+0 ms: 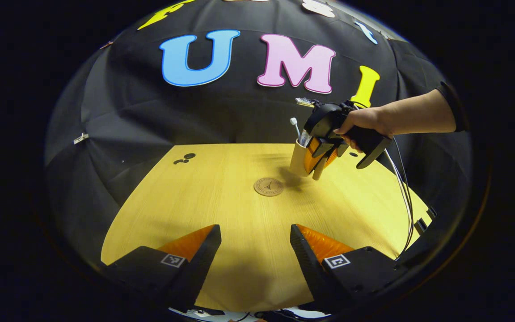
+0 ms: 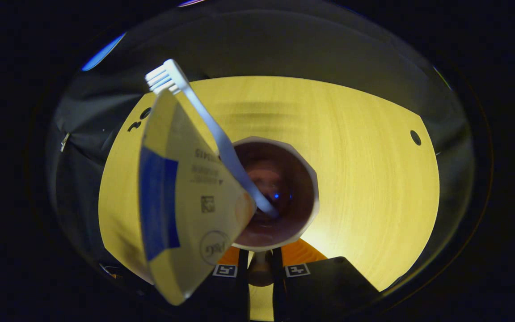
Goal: Put the toothbrush and toothpaste on the desktop into the cup, then pick up the cup and place it on the coaster on the desktop.
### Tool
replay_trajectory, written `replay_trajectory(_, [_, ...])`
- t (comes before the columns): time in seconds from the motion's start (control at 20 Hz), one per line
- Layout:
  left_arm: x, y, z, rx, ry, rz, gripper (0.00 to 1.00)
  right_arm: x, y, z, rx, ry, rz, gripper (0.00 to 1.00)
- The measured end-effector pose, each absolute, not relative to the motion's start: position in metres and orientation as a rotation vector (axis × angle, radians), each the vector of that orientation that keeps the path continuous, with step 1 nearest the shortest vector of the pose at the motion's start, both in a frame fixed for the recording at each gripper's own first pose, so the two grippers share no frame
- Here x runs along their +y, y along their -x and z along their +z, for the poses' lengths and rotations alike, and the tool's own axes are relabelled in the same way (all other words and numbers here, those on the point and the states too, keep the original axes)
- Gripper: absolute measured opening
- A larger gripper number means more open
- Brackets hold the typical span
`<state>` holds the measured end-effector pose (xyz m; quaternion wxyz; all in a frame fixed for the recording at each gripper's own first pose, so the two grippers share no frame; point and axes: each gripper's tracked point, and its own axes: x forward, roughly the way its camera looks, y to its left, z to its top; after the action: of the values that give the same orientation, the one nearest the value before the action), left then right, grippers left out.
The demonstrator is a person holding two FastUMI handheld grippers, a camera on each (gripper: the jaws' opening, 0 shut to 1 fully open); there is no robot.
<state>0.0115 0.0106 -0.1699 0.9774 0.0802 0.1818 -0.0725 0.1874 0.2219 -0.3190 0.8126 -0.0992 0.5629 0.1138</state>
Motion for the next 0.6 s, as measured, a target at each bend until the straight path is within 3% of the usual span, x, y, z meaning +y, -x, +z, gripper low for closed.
replay_trajectory(0.6, [0.038, -0.005, -0.165, 0.360, -0.067, -0.052, 0.98, 0.280, -0.164, -0.355, 1.263, 0.308, 0.342, 0.24])
